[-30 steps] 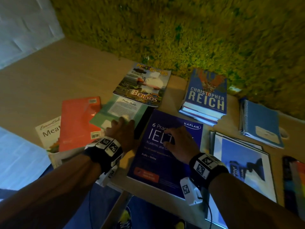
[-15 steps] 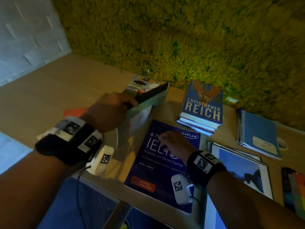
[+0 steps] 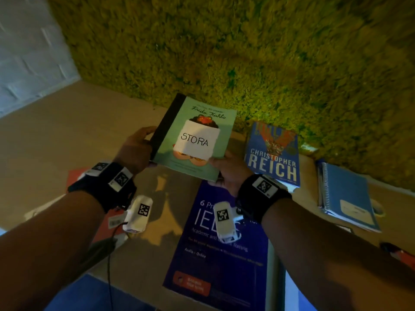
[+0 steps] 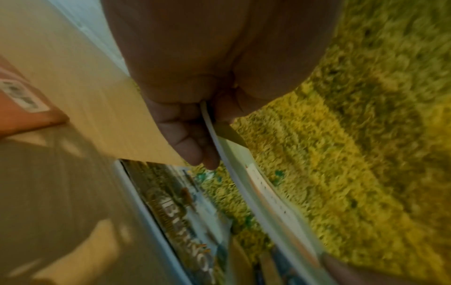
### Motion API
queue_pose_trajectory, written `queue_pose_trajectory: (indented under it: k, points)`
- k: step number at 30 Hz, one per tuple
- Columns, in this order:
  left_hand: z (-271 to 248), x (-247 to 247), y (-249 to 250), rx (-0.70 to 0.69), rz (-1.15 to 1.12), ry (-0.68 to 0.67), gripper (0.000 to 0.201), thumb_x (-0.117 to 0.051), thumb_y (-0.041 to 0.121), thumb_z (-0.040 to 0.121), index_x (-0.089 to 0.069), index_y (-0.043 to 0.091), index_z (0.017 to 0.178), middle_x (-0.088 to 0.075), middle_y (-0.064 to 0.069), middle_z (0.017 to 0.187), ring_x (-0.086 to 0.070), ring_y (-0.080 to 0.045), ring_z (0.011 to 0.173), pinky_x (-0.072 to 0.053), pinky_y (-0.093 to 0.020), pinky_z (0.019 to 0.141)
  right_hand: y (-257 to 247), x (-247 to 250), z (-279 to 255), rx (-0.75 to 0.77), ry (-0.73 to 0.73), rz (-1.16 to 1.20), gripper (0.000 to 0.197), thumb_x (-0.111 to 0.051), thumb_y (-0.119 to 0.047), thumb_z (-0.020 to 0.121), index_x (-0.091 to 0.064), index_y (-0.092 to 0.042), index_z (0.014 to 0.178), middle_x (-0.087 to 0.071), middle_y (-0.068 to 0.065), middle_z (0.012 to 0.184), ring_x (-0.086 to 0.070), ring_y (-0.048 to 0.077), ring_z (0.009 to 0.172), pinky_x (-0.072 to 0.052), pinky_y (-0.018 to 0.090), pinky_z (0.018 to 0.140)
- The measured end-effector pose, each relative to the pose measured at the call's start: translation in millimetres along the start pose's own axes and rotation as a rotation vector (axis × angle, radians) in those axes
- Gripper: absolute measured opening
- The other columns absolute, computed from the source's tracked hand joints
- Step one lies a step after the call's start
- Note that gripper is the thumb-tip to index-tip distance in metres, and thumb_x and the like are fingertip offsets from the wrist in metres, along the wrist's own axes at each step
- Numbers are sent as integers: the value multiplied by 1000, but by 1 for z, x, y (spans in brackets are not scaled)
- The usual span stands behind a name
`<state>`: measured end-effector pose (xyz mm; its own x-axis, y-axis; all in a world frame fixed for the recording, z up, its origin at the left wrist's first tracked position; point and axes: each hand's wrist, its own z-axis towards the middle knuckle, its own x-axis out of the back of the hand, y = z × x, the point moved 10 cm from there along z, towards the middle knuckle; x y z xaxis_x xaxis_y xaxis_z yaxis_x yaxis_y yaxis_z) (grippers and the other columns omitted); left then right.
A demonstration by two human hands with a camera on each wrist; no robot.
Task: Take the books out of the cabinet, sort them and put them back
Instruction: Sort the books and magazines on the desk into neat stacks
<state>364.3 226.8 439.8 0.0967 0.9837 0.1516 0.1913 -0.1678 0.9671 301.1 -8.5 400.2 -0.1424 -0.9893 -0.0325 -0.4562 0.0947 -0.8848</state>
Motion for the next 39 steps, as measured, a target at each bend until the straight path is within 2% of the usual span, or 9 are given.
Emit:
queue_pose_trajectory:
  k: [2,6,11,15,22,26,31,36,39]
  points:
    - [23,-11,-9,19,-55,-87,44,-34,-9,99,-47,20,129,-56,-19,130,-62,-34,89,-60,-38,63,-8,2,26,-10,37,-55,30,-57,-13,102,-53,-29,127,-61,7,132,-62,28,110,-56,35,67]
    - [78,-20,-22,-37,357,-114,45,-40,2,101,-44,20,142,-49,-8,139,-53,-37,121,-48,-49,98,-15,7,82,34,105,-329,39,-67,-23,95,-55,-27,132,-63,8,136,-64,33,118,-59,41,73]
    - [105,-37,-79,54,931,-210,67,-74,28,85,-46,22,146,-42,-12,148,-45,-39,130,-41,-44,108,35,6,137,-41,92,-797,104,-78,-60,72,-29,-27,157,-30,14,161,-49,43,132,-50,46,107]
    - [113,-28,-89,44,1072,-121,71,-69,36,83,-41,33,148,-33,-11,152,-41,-38,131,-41,-44,111,43,14,142,-31,123,-912,84,-71,-36,92,-22,-32,160,-3,15,166,-38,49,138,-47,48,110]
    - [98,-22,-80,6,977,-109,60,-63,18,92,-42,11,148,-42,-21,147,-46,-42,130,-42,-47,107,30,15,130,95,101,-746,53,-72,-22,93,-55,-22,143,-44,10,149,-55,35,127,-54,38,100]
    - [70,8,-72,42,1004,-138,75,-54,52,88,-29,25,154,-36,-18,147,-40,-44,131,-40,-51,106,-1,3,98,306,212,-943,29,-65,-25,94,-66,-21,123,-58,13,134,-61,34,113,-56,40,91]
    - [22,95,-67,161,1033,38,62,-57,47,92,-40,25,148,-35,-17,149,-41,-43,132,-42,-49,107,-6,-104,39,500,-131,-961,17,-59,-19,100,-70,-13,111,-64,15,122,-61,32,112,-51,38,92]
    - [-40,154,-105,400,1090,135,64,-57,55,83,-50,22,137,-48,-19,135,-50,-41,123,-43,-41,105,57,-184,9,258,-431,-1019,42,-56,-30,103,-55,-13,141,-60,9,139,-57,28,127,-45,36,103]
    - [-69,160,-114,459,1111,151,46,-59,43,92,-53,18,129,-51,-18,130,-50,-39,123,-41,-38,105,76,-211,-1,218,-452,-1006,24,-59,-35,99,-58,-22,119,-63,7,117,-63,29,114,-48,39,93]
